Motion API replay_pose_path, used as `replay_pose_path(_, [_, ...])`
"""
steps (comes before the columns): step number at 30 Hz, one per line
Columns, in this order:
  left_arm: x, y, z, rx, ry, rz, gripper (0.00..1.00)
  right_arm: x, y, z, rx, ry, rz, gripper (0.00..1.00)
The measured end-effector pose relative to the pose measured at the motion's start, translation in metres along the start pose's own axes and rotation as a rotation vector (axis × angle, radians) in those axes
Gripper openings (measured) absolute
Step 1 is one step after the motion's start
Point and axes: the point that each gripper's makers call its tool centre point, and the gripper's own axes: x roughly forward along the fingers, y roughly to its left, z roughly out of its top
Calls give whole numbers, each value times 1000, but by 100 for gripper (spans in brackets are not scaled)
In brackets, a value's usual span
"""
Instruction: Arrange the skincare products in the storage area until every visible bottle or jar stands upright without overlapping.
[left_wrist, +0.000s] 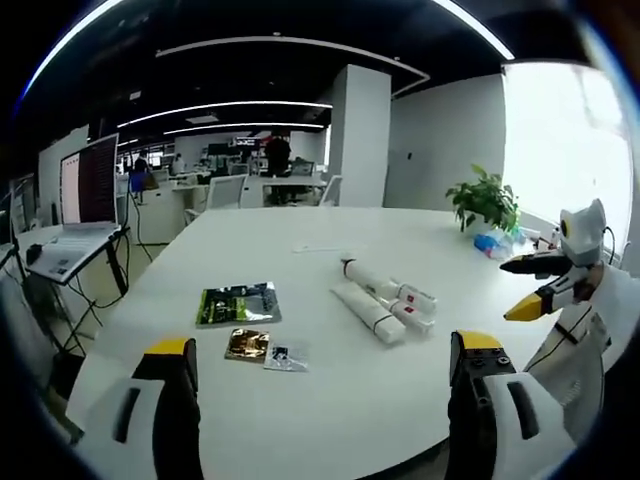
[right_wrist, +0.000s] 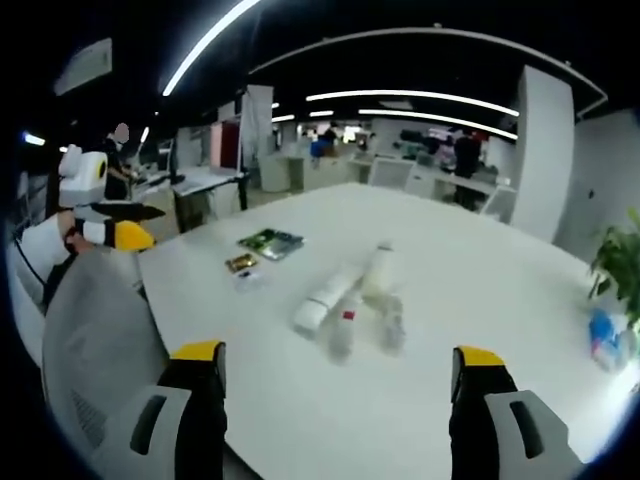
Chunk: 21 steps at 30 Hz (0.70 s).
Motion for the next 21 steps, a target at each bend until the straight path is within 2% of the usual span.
replay_pose_path(5, [10,0,2,5,0,-17,99,11,-6,10,-4,-19,6,93])
replay_pose_path(8, [18,1,1,12,9,-28,99,22,-9,11,-13,-5,6,95])
replay_pose_path(14, [31,2,-4,3,27,-45,97,39,-11,14,-43,10,22,90])
replay_pose_path(16, [34,4,-6,1,21,-52,98,46,-13,16,-45,7,26,86])
replay_pose_path(18, [36,4,-4,-3,3,-50,99,53,-14,17,-44,21,29,86])
replay_pose_path(21, [40,6,-8,-11,10,-61,99,61,-13,16,-51,39,30,87])
